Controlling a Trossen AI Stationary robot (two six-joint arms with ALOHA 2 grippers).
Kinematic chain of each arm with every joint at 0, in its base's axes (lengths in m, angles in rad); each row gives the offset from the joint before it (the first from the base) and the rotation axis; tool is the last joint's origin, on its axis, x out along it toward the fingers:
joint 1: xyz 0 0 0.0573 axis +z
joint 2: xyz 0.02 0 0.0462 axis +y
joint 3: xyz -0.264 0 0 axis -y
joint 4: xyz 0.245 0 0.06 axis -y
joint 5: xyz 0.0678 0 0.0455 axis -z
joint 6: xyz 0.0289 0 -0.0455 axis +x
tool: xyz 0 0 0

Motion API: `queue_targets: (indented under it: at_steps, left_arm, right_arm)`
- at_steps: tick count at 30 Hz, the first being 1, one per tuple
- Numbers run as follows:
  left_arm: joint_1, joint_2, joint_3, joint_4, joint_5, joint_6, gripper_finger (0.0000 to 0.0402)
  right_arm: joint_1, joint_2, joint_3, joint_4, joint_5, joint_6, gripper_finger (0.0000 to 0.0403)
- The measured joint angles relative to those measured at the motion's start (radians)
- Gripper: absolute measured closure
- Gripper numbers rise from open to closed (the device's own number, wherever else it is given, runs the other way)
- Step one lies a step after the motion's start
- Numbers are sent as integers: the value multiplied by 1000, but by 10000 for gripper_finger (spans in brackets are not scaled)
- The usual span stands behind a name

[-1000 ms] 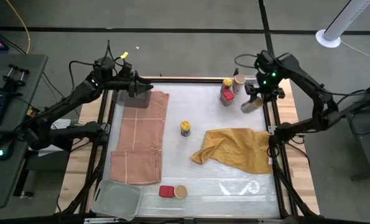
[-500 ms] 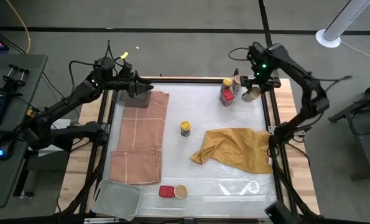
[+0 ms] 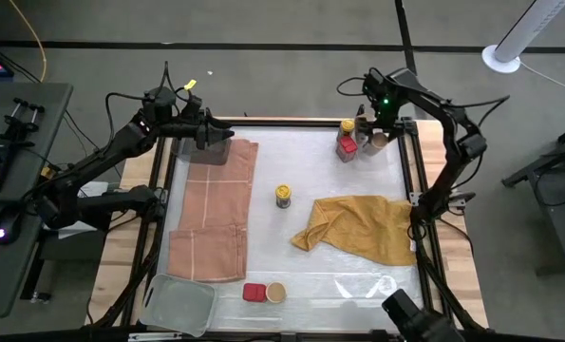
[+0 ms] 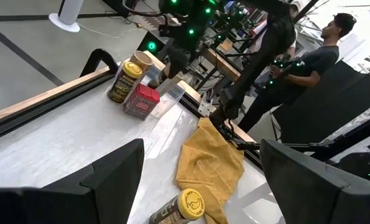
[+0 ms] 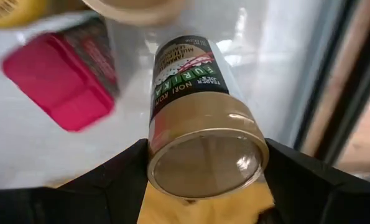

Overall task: Sort spices by type
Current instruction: Put the right gold seasoning bottle into the transparent bin

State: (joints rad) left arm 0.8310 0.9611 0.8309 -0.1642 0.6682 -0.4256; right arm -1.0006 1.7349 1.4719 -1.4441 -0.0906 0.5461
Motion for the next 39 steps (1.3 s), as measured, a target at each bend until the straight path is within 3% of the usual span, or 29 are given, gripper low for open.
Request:
queue_targets:
  at_steps: [8,39]
  left_arm:
    - [0,0,0,0,0,-12,96]
    - [-1,0,0,-4,-1,-17,96]
  right_arm:
    - [9,7,0,81,7,25,123]
    - [9,7,0,117,32,-30,111]
